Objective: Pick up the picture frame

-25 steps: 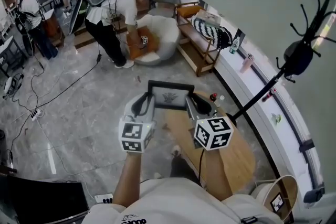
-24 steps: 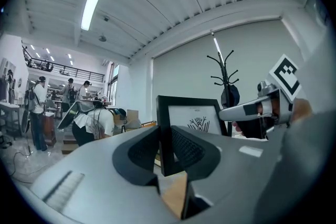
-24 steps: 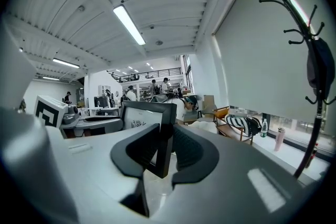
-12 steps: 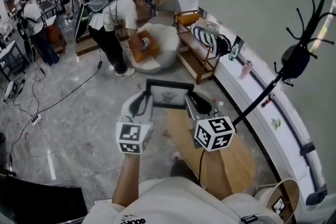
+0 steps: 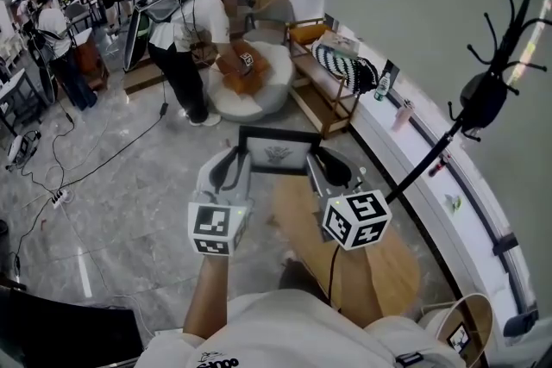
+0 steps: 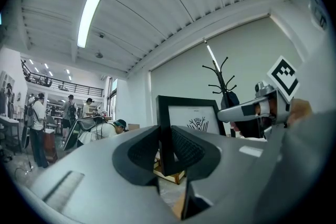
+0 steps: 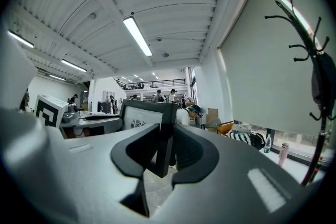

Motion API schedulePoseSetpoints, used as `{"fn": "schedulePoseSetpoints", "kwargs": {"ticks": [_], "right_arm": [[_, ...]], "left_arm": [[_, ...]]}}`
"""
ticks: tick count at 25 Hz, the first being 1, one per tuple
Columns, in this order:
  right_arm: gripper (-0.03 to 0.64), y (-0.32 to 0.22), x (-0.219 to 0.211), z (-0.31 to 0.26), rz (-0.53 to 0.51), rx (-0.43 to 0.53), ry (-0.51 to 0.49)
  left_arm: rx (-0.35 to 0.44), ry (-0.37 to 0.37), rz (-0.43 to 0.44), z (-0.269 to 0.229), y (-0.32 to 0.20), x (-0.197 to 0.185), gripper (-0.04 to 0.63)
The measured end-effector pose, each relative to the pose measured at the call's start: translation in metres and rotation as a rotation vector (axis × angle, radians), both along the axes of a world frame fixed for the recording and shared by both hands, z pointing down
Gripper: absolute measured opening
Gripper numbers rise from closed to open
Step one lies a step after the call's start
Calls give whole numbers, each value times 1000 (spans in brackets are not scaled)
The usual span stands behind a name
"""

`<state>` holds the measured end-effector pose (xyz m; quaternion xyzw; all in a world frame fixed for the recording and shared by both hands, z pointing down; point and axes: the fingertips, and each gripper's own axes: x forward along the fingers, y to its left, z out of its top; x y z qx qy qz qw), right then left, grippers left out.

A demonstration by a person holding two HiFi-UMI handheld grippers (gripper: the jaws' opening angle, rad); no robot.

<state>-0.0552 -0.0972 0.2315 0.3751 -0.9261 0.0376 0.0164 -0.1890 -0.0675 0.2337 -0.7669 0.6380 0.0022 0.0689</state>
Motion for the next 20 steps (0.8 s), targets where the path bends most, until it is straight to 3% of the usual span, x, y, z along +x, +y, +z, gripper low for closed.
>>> {"fn": "schedulePoseSetpoints", "kwargs": {"ticks": [20], "right_arm": [[81,-3,-2,1,8,-6,-9]], "left_arm": [[1,-5,6,-3,-1,-1,83]]}}
